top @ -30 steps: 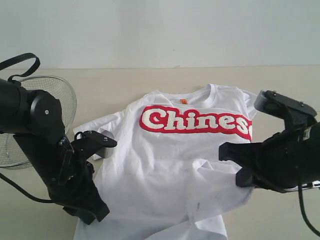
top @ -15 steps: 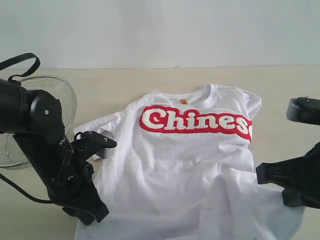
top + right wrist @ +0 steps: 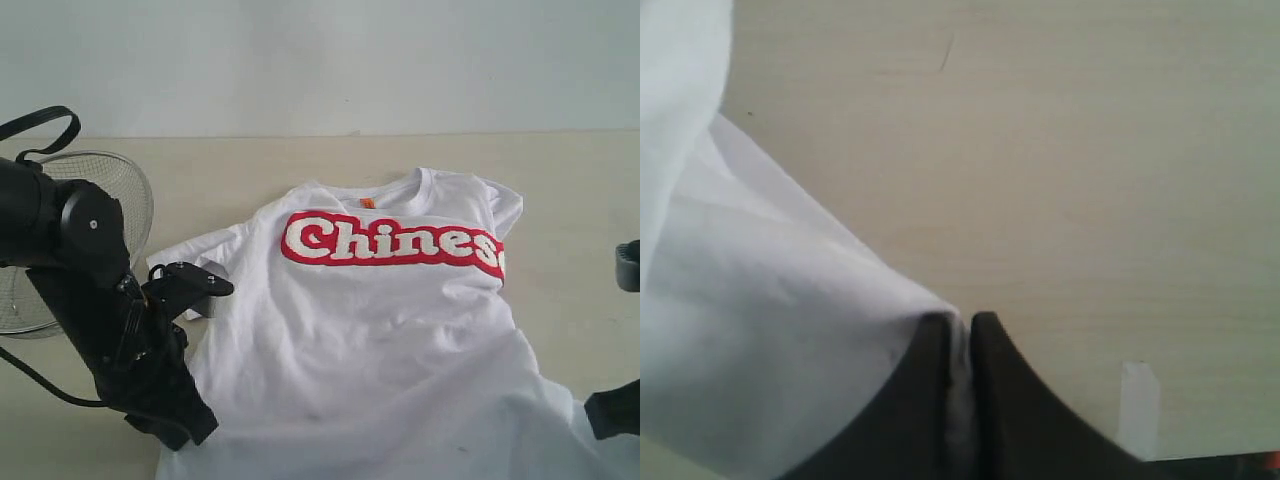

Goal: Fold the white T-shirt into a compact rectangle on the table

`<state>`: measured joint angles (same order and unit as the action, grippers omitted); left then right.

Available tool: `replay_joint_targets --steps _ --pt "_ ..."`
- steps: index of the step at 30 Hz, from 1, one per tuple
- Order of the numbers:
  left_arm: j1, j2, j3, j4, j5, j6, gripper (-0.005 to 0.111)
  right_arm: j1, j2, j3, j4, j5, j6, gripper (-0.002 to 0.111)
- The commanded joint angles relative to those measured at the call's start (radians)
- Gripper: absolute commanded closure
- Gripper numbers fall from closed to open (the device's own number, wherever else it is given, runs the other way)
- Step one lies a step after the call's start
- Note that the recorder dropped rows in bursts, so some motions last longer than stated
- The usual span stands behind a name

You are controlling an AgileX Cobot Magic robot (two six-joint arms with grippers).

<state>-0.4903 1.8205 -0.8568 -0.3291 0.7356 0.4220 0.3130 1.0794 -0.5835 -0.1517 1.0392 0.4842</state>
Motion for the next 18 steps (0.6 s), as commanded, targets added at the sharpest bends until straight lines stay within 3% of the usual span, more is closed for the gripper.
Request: replay_joint_targets --steps 1,13,18 --pt "-0.008 -0.012 -0.005 0.008 0.003 -0.011 0.091 -0.004 -0.010 0.005 -0.075 0.074 -0.004 0.108" --pt "-0.008 -0.012 -0.005 0.008 0.003 -0.011 0.091 -0.004 -0.008 0.064 -0.052 0.088 -0.063 0.108" --pt "-0.008 -0.012 -0.005 0.008 0.003 -0.011 0.091 -0.004 -0.008 0.033 -0.076 0.182 -0.104 0.108"
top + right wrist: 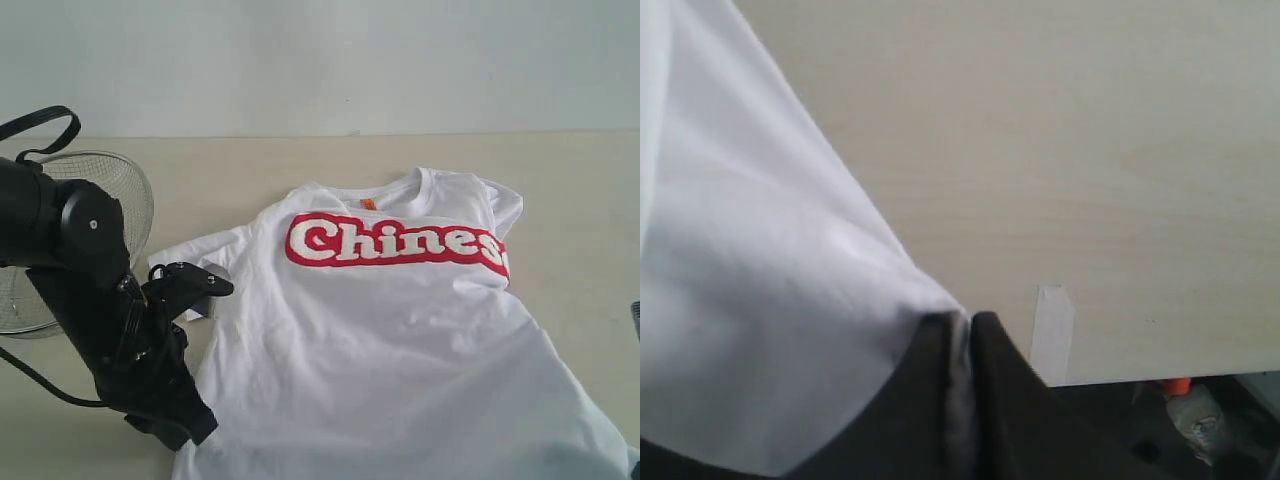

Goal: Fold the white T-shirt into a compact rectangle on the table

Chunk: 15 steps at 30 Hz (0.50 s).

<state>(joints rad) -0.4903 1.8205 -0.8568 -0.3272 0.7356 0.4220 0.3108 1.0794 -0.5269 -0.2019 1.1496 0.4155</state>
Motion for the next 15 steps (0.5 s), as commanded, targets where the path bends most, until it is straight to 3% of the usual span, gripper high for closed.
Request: replay_joint_targets --steps 1,3,5,8,9,11,15 --pt "-0.008 -0.012 -0.005 0.006 0.003 -0.011 0.091 -0.002 -0.008 -0.033 -0.047 0.072 -0.044 0.108" --pt "-0.008 -0.012 -0.005 0.006 0.003 -0.011 0.091 -0.002 -0.008 -0.034 -0.041 0.072 -0.082 0.107" --pt "-0.008 -0.012 -0.005 0.006 0.003 -0.011 0.091 -0.002 -0.008 -0.034 -0.014 0.059 -0.094 0.090" --pt "-0.008 -0.012 -0.005 0.006 0.003 -0.011 0.091 -0.002 -0.008 -0.034 -0.009 0.069 -0.113 0.027" --pt "-0.008 -0.012 -0.005 0.006 0.003 -0.011 0.091 -0.002 -0.008 -0.034 -0.015 0.072 -0.117 0.013" --pt "-0.008 -0.012 -0.005 0.006 0.003 -0.011 0.091 -0.002 -0.008 -0.034 -0.027 0.072 -0.126 0.007" --pt "-0.008 -0.012 -0.005 0.003 0.003 -0.011 0.091 -0.002 -0.008 -0.034 -0.025 0.019 -0.124 0.021"
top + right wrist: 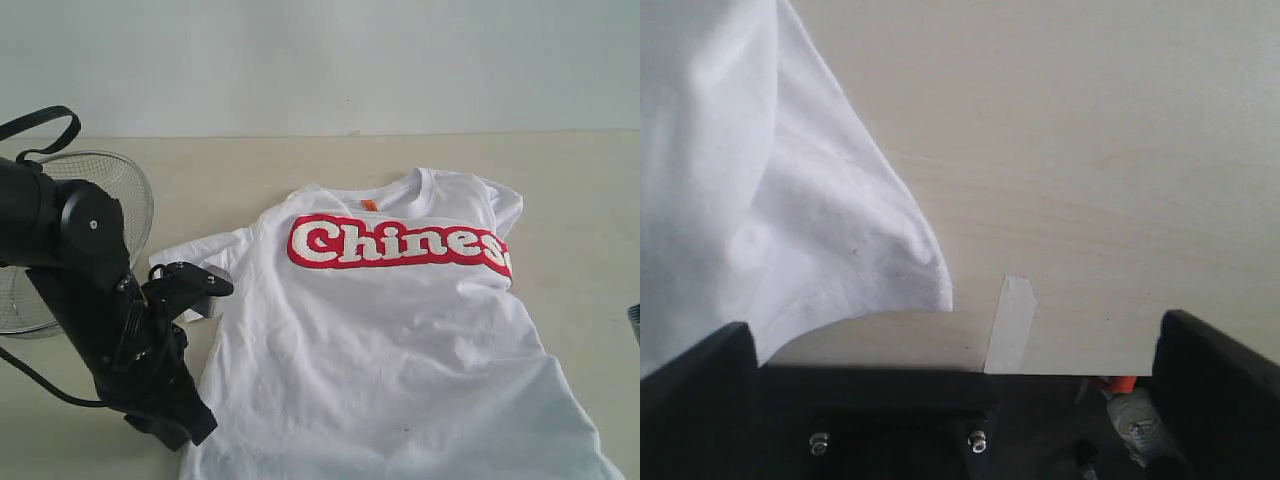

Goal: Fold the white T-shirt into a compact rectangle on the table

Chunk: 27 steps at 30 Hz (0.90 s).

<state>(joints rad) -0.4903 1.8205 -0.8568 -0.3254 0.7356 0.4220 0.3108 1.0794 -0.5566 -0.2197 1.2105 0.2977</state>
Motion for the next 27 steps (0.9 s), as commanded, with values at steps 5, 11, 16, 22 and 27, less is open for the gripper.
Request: replay_joint_targets --steps 5,11,16,22,27 --pt "-0.008 -0.019 -0.053 -0.015 0.082 -0.022 0.091 -0.002 -0.008 -0.004 -0.008 -0.222 0.032 0.070" --pt "-0.008 -0.093 -0.148 -0.056 0.097 -0.026 0.091 -0.002 -0.008 -0.016 -0.116 -0.408 0.082 0.107" --pt "-0.008 -0.068 -0.271 -0.068 0.069 -0.021 0.091 -0.002 0.081 -0.131 -0.269 -0.425 0.228 0.107" --pt "-0.008 0.078 -0.389 -0.048 0.069 0.001 0.091 -0.107 0.383 -0.363 -0.234 -0.520 0.204 0.108" --pt "-0.008 0.160 -0.416 -0.040 -0.018 0.021 0.091 -0.379 0.703 -0.673 0.333 -0.579 -0.339 0.108"
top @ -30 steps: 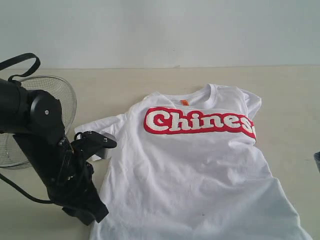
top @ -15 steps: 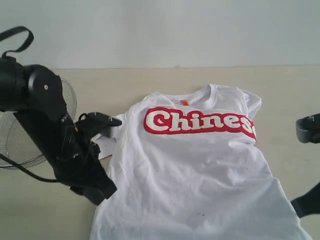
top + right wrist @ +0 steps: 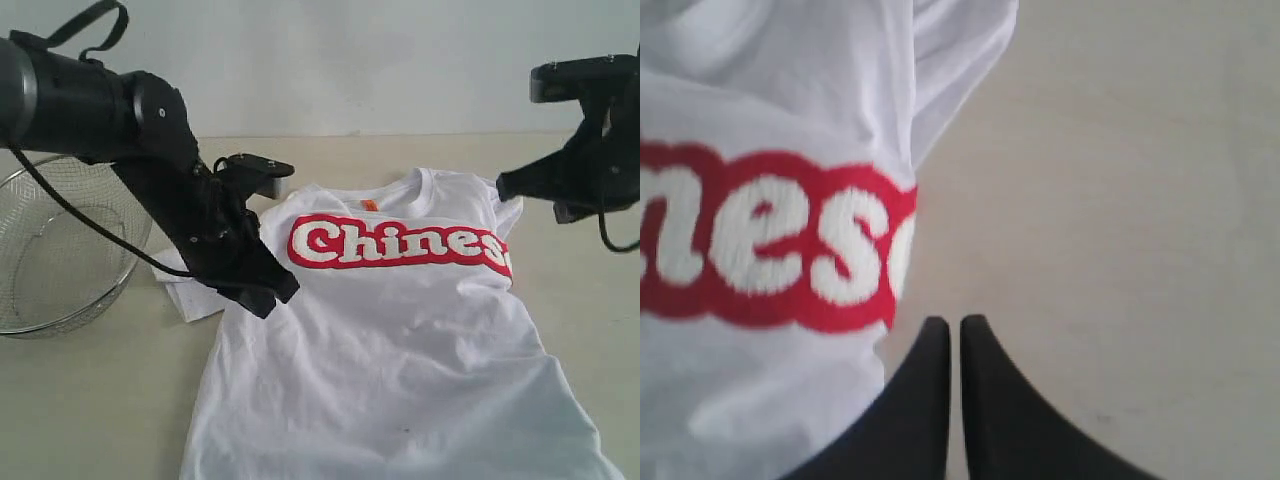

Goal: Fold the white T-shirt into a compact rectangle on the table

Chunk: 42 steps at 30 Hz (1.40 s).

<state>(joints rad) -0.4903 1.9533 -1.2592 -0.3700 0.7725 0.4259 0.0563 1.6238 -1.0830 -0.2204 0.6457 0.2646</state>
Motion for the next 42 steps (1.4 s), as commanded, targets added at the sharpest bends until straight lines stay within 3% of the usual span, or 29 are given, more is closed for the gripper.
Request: replay_joint_targets --steps 1,6,9,14,19,42 --pt "-0.008 0.036 -0.018 0.005 -0.061 0.017 0.091 -0.159 0.230 -0.230 0.463 0.004 -0.414 0.108" --pt "-0.008 0.043 -0.020 0.003 -0.051 0.017 0.091 -0.176 0.494 -0.548 0.536 0.129 -0.458 0.108" --pt "-0.008 0.043 -0.020 0.001 -0.042 0.017 0.091 -0.176 0.562 -0.635 0.525 0.216 -0.450 0.108" --pt "-0.008 0.057 -0.020 0.001 -0.047 0.017 0.092 -0.176 0.575 -0.644 0.501 0.215 -0.446 0.108" --pt "-0.008 0.108 -0.020 0.001 -0.045 0.020 0.102 -0.176 0.598 -0.644 0.478 0.212 -0.423 0.108" --pt "-0.008 0.165 -0.020 -0.015 -0.042 0.024 0.102 -0.176 0.666 -0.644 0.482 0.188 -0.402 0.108"
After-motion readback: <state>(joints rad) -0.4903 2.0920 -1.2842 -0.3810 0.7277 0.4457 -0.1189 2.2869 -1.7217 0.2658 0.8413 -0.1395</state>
